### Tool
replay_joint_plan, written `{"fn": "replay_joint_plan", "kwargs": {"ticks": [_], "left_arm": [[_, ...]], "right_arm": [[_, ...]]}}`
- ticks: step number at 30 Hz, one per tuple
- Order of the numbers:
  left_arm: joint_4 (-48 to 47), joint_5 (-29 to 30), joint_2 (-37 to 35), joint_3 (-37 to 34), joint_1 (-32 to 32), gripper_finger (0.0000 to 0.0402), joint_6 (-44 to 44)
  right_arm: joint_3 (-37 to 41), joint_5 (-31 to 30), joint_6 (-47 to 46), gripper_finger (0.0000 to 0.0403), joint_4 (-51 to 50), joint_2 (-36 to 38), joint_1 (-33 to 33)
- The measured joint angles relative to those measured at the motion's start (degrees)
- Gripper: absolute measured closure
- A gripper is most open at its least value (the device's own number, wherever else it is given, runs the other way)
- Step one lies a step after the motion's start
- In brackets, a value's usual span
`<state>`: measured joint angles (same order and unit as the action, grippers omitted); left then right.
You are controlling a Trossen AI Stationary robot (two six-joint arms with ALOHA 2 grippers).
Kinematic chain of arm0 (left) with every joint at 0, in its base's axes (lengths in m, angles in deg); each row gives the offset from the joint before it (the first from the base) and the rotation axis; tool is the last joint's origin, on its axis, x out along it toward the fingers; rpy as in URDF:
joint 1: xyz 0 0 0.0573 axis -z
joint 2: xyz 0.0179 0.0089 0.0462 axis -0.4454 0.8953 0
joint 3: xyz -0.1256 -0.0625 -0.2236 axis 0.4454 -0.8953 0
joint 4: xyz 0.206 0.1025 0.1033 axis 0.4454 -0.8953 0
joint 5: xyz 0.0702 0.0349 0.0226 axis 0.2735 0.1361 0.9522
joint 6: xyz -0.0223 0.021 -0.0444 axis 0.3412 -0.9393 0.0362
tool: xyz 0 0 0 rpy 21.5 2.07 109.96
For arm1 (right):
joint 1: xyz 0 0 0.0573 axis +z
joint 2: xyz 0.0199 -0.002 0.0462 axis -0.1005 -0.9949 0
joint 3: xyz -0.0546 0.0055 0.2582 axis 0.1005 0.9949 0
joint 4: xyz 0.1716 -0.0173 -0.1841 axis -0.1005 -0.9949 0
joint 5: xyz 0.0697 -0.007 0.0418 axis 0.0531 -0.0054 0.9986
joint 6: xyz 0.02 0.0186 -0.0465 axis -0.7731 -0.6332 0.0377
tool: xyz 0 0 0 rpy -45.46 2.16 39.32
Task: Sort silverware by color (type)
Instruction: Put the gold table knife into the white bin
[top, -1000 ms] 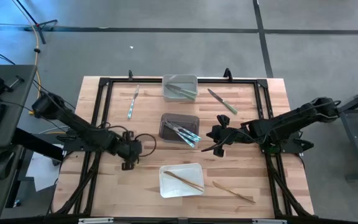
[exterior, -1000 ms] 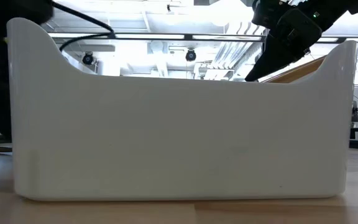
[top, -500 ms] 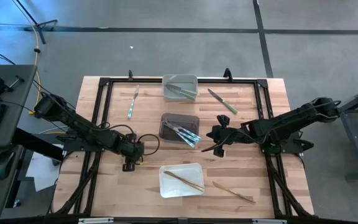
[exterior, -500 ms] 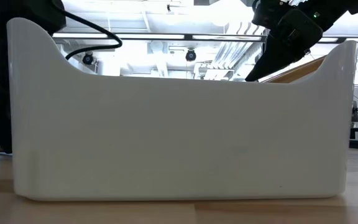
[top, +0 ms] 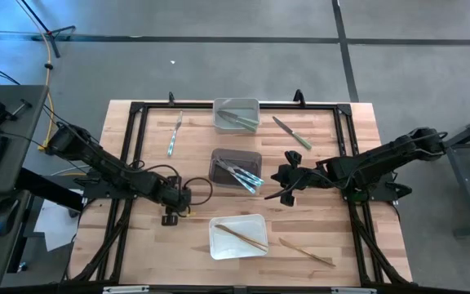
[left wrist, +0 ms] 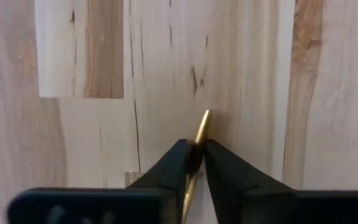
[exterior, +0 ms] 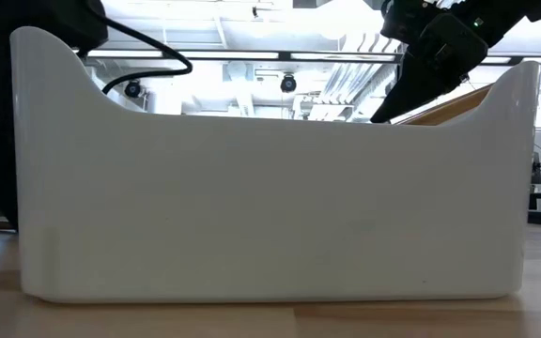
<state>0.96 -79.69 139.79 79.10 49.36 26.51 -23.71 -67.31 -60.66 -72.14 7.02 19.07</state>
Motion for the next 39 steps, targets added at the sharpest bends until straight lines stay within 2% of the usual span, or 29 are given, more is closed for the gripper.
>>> {"fn": "replay_joint_plan", "kwargs": {"ticks": [4,10,14,24,30,34,39], "left_arm": [[-1.45,-0.30,0.23,1.47,0.27,0.0392,-3.09],[-8.24,-1.05,0.49,7.87,0.96,0.0396,-5.68],[-8.75,-0.45,0.45,12.74,1.15,0.0398,-3.93],[-8.63,7.19,0.32,27.50,3.90,0.0400,-3.35],[-8.79,8.25,0.30,35.46,5.68,0.0400,-5.11],[-6.28,8.51,0.31,39.60,6.72,0.0400,-7.87],[1.50,7.10,1.97,41.11,8.07,0.0400,-16.26]], "right_arm": [[0.00,0.00,0.00,0.0403,0.09,0.00,0.00],[0.00,0.01,0.00,0.0403,0.07,0.00,0.00],[0.00,0.02,0.02,0.0403,0.02,0.00,0.00],[0.00,0.00,0.03,0.0403,0.00,0.00,0.00],[0.00,0.00,0.04,0.0403,0.00,0.00,-0.02],[0.00,0.00,0.04,0.0403,0.00,0.00,-0.01],[0.00,0.00,0.28,0.0403,0.00,0.00,-0.01]]}}
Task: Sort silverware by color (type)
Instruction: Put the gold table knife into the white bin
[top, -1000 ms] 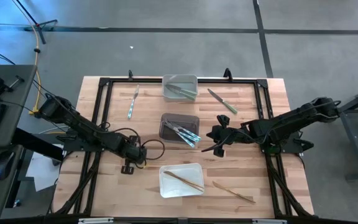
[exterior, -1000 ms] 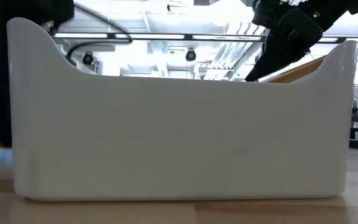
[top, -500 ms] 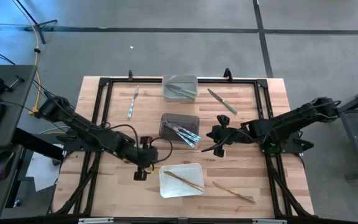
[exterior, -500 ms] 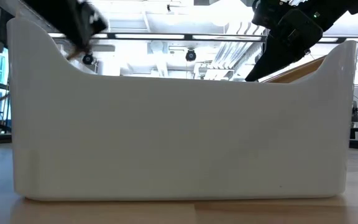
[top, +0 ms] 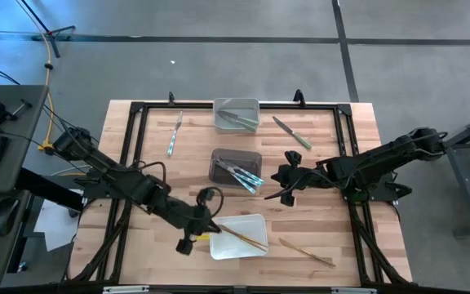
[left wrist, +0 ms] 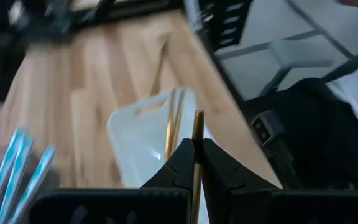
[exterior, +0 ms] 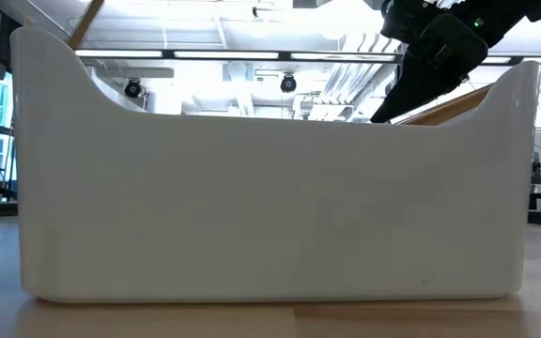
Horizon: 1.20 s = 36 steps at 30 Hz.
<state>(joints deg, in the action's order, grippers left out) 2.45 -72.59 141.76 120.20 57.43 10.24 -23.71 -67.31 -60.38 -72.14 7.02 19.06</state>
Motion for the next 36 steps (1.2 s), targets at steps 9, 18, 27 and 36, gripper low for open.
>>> {"fn": "replay_joint_plan", "kwargs": {"ticks": [9,18,27,36], "left_arm": [[8.92,-2.46,2.68,0.03,-0.05,0.0400,-9.03],[10.91,-2.40,2.75,3.78,-0.26,0.0400,-12.26],[13.73,-6.82,9.48,3.78,-1.74,0.0400,-13.74],[12.41,-8.98,13.28,3.76,-5.31,0.0400,-11.95]], "right_arm": [[0.00,0.00,0.24,0.0403,-0.43,0.00,-0.01],[0.00,0.00,0.24,0.0403,-0.61,0.00,-0.01],[0.00,0.00,0.24,0.0403,-0.67,0.00,-0.01],[0.00,0.00,0.34,0.0403,-0.73,0.00,-0.01]]}}
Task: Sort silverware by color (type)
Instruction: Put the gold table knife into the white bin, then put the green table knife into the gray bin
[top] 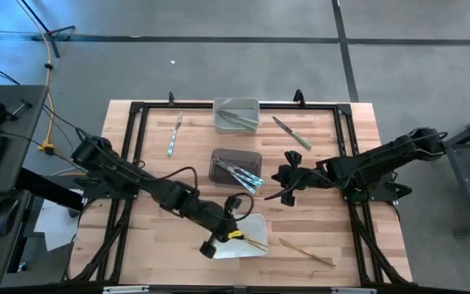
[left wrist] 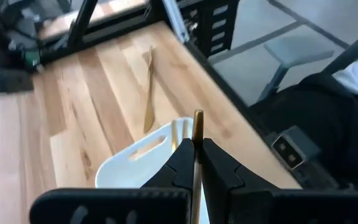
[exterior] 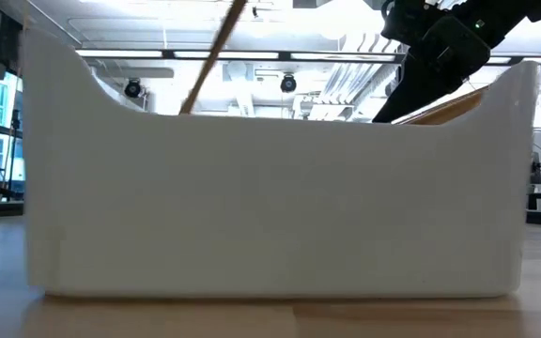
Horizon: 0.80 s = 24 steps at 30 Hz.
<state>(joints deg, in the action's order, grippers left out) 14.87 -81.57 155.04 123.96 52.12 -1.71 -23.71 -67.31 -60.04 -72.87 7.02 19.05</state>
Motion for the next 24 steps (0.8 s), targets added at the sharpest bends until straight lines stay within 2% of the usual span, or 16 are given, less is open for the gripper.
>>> {"fn": "replay_joint_plan", "kwargs": {"ticks": [9,20,24], "left_arm": [[-0.22,-2.91,4.30,0.00,-2.82,0.0393,2.44],[-1.82,-3.02,4.81,0.02,-2.97,0.0320,2.47],[-4.56,-2.05,4.13,-0.04,-2.41,0.0310,-0.50]], "right_arm": [[0.00,0.00,-0.22,0.0403,-1.54,0.00,0.00],[0.00,0.00,-0.60,0.0403,-2.15,0.00,0.00],[0.00,-0.02,-0.65,0.0403,-2.73,0.00,0.00]]}}
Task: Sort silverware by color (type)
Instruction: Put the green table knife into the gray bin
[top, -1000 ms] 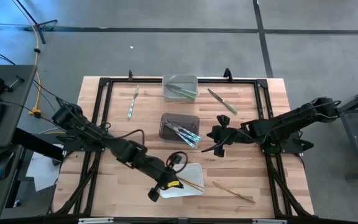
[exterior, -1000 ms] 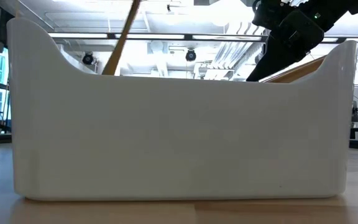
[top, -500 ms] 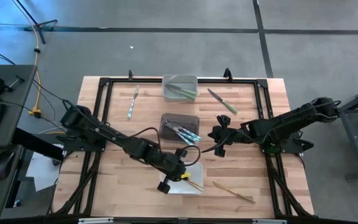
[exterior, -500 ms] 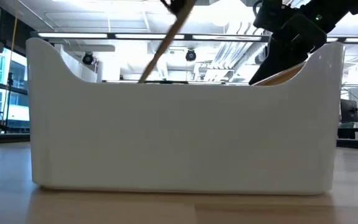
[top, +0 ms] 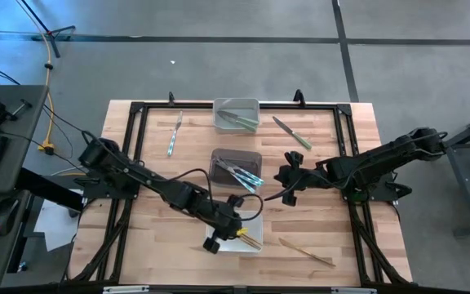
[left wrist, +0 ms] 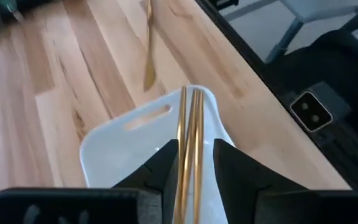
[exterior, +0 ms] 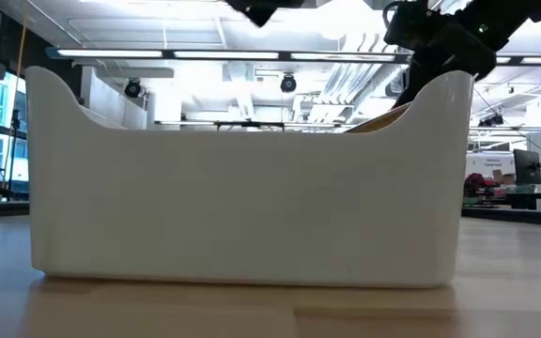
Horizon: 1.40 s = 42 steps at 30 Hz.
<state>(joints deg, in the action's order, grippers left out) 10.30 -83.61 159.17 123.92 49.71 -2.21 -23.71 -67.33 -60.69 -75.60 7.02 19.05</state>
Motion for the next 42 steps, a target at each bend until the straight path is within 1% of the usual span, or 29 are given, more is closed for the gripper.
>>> {"fn": "replay_joint_plan", "kwargs": {"ticks": [2,4,6,7,9,11,13,17,19,21,23,26,31,34,36,38,42], "left_arm": [[0.23,1.02,-0.38,-0.50,0.10,0.0318,-1.68],[1.50,-0.57,-1.63,-3.39,0.48,0.0335,-3.51],[7.38,-2.56,-2.27,-7.25,0.52,0.0356,-4.01],[8.48,-2.72,-2.96,-9.68,0.54,0.0367,-3.76],[13.30,-2.75,-3.84,-14.14,0.49,0.0388,-3.04],[18.06,-2.23,-6.30,-19.33,0.15,0.0398,-1.82],[26.28,-1.58,-8.63,-24.18,-0.08,0.0396,-1.30],[39.20,-1.28,-15.07,-34.45,-0.72,0.0393,0.07],[43.88,0.35,-19.14,-39.66,-1.05,0.0395,0.37],[49.99,3.23,-21.68,-44.20,-1.52,0.0397,0.43],[53.20,5.66,-24.75,-49.14,-2.09,0.0400,0.90],[59.45,7.25,-28.00,-55.34,-3.72,0.0401,1.44],[67.63,7.62,-29.49,-63.40,-7.78,0.0401,2.06],[71.93,7.52,-29.35,-67.67,-11.63,0.0401,1.96],[75.08,6.71,-28.85,-69.58,-14.18,0.0401,2.73],[77.64,5.78,-29.16,-71.67,-16.81,0.0401,3.33],[78.35,2.80,-29.53,-72.73,-20.64,0.0401,3.88]], "right_arm": [[0.00,-0.82,0.01,0.0403,-1.69,0.00,0.00],[0.00,-3.71,-0.68,0.0403,-4.09,0.02,0.02],[0.00,-6.29,-2.00,0.0403,-8.16,0.02,-0.14],[0.08,-7.33,-2.70,0.0403,-9.77,0.04,-0.51],[1.44,-8.28,-4.29,0.0403,-10.47,0.34,-1.79],[3.60,-8.33,-5.36,0.0403,-10.56,0.72,-4.06],[6.09,-7.47,-6.45,0.0403,-9.84,1.12,-6.72],[10.40,-4.97,-6.14,0.0403,-5.63,1.87,-13.61],[11.09,-2.97,-5.93,0.0403,-3.05,1.65,-17.54],[11.15,-2.16,-4.98,0.0399,-2.94,1.96,-21.23],[11.03,-1.33,-3.44,0.0389,-1.50,1.44,-24.75],[10.92,-0.52,-0.48,0.0360,0.73,0.89,-29.77],[10.85,5.62,3.38,0.0298,2.62,-0.95,-38.11],[10.63,8.76,5.84,0.0273,4.54,-2.98,-42.45],[10.71,10.26,7.90,0.0267,4.17,-4.01,-45.18],[10.57,12.25,9.44,0.0266,5.83,-6.27,-47.47],[10.08,13.25,11.67,0.0265,7.20,-9.28,-50.71]]}}
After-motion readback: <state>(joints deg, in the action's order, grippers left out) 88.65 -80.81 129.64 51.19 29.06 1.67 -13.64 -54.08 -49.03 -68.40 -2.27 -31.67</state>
